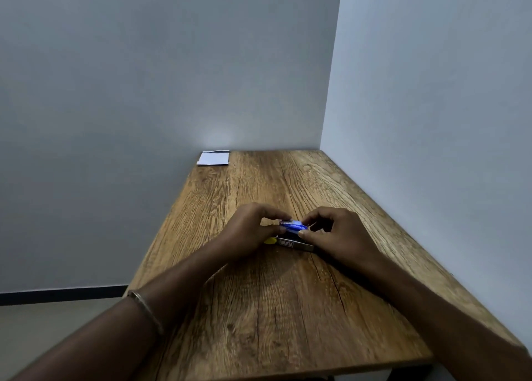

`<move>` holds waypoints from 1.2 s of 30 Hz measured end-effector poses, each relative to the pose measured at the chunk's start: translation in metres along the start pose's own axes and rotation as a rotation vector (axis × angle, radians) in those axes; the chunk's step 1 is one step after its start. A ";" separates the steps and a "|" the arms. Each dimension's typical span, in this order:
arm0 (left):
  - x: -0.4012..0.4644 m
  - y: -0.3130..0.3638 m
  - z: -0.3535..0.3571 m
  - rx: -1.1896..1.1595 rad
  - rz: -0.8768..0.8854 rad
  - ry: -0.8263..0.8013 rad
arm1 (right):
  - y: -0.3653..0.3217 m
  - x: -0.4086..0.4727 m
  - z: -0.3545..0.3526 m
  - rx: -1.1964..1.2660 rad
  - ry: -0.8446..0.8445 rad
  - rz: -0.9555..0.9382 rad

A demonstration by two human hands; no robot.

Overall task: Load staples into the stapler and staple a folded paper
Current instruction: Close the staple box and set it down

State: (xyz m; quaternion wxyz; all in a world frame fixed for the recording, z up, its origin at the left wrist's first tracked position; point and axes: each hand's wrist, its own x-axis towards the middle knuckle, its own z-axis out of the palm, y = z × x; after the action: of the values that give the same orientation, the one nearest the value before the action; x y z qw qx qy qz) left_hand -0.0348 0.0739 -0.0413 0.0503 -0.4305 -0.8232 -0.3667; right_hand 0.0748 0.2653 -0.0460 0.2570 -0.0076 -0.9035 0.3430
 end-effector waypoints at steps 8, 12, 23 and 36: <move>-0.007 -0.002 -0.008 -0.054 0.060 -0.072 | -0.002 -0.009 0.003 0.029 -0.047 0.017; -0.010 -0.003 -0.009 -0.106 0.051 -0.107 | -0.004 -0.010 0.002 0.035 -0.070 0.020; -0.023 0.006 0.002 -0.027 0.062 -0.008 | 0.002 -0.011 -0.008 -0.066 -0.062 -0.067; -0.032 0.008 -0.003 -0.117 0.044 -0.022 | 0.010 -0.019 -0.009 0.000 -0.016 -0.067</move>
State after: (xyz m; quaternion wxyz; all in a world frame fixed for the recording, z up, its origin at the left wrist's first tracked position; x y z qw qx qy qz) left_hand -0.0099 0.0533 -0.0468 0.0242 -0.4547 -0.7913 -0.4081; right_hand 0.0935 0.2743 -0.0550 0.2608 0.0253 -0.9054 0.3341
